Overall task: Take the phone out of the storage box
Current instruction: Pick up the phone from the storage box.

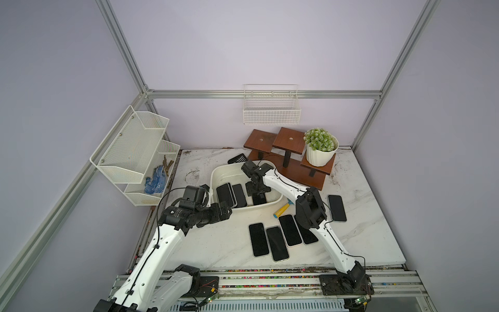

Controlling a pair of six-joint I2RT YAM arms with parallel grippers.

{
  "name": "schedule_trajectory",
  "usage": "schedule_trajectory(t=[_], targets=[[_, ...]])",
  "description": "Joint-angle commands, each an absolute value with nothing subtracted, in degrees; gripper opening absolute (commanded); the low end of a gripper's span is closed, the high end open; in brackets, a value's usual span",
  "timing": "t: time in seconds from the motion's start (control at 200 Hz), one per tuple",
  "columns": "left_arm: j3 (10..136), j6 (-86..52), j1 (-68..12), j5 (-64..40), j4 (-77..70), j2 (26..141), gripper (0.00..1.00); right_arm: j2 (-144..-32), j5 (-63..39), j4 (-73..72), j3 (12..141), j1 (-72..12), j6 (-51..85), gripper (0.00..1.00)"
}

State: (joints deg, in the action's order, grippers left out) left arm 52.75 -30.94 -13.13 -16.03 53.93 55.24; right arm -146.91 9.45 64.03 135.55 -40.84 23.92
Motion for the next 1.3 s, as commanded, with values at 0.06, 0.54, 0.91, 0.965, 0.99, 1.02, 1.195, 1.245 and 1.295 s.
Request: schedule_trajectory(t=[0.06,0.54,0.91,0.965,0.99,1.02,1.195,1.245,1.295], targets=[[55.35,-31.6,-12.71,-16.7,51.86,55.35,1.0,-142.94,11.78,64.62,136.33,-40.7,20.22,0.61],[57.39,-31.93,-12.66,-19.73,48.33,56.5,1.0,-129.29,7.05,59.51,135.48,-39.81,17.52,0.59],[56.39,-33.54,-14.07,-26.26,40.76,59.77,1.0,-111.1,8.54,64.25,115.78,-37.0,16.96,0.58],[56.41,-33.68,-15.4,-26.84,38.96,60.97,1.0,-106.02,9.34,64.06,108.53,-36.0,17.12,0.58],[56.47,-33.74,-16.11,-26.96,38.21,61.64,1.0,-103.63,9.4,63.95,105.41,-35.47,17.18,0.59],[56.64,-33.79,-17.11,-26.98,37.13,62.51,1.0,-100.97,9.61,63.84,101.65,-34.6,17.35,0.58],[59.41,-33.9,-23.22,-26.54,32.92,68.9,1.0,-85.32,9.89,63.37,82.71,-29.13,19.12,0.58],[60.21,-33.92,-24.52,-26.63,32.04,70.71,1.0,-82.26,10.51,63.39,78.95,-28.01,19.87,0.58],[61.06,-33.83,-25.48,-26.87,31.41,72.21,1.0,-79.82,11.69,63.33,75.69,-26.62,20.65,0.59]])
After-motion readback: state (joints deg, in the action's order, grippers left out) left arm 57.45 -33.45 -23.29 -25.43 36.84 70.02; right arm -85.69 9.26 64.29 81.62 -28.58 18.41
